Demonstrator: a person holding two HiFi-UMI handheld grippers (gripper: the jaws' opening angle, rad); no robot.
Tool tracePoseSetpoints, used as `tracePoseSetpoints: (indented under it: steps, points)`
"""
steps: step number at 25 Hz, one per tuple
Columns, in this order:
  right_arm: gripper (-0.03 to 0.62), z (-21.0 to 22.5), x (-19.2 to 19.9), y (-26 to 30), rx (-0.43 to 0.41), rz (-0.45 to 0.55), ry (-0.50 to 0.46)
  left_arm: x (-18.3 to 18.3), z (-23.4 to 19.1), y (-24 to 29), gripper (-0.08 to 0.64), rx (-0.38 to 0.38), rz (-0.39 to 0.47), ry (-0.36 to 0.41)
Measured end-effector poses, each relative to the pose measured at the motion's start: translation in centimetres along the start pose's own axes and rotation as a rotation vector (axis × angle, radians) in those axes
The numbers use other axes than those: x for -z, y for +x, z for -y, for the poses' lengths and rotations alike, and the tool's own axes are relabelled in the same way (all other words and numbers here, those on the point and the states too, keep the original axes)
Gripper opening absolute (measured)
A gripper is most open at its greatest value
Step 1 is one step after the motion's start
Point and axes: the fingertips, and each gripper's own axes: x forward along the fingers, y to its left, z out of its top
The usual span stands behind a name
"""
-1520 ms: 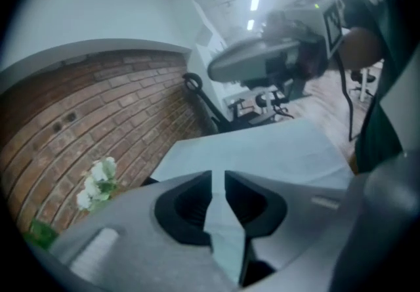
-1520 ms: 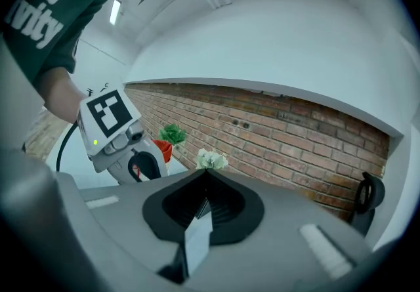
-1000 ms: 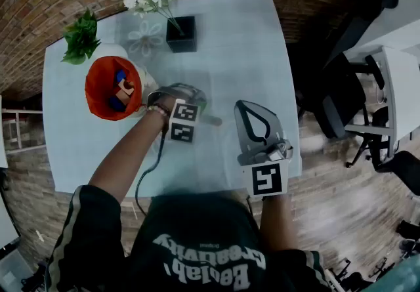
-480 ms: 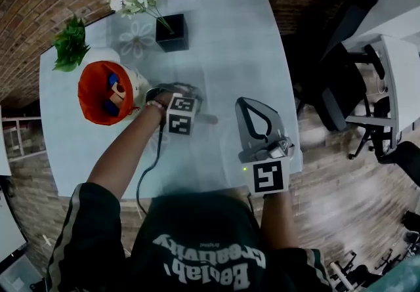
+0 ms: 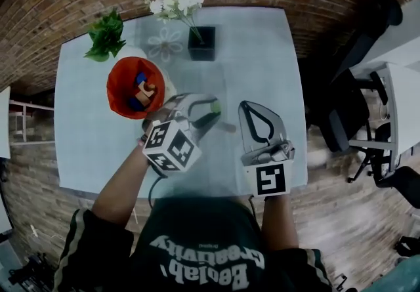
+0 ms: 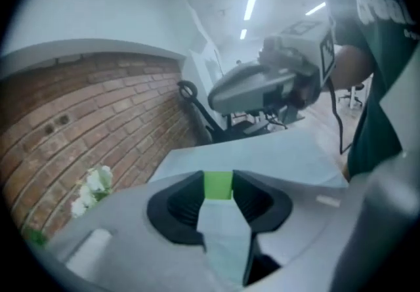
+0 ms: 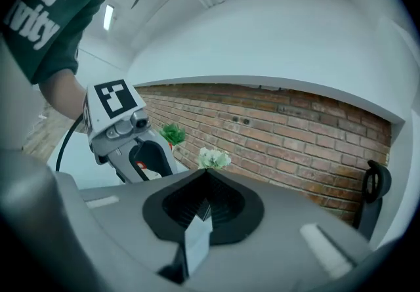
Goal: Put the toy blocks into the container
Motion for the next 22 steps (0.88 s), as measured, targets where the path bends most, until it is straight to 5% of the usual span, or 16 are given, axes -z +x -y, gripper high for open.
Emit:
tracePoseSetpoints:
  steps: [12, 22]
  points:
    - [0.006, -8.2, -9.4, 2.7, -0.094, 0.138, -0.065, -2.2, -2.6, -16.8, 0.133, -0.408, 0.264, -0.155]
    - [0.008, -13.0, -12.8, 4.0, -0.143, 0.162, -0.118, -1.0, -2.4, -20.9, 0.133, -0.426, 0.328, -0.191]
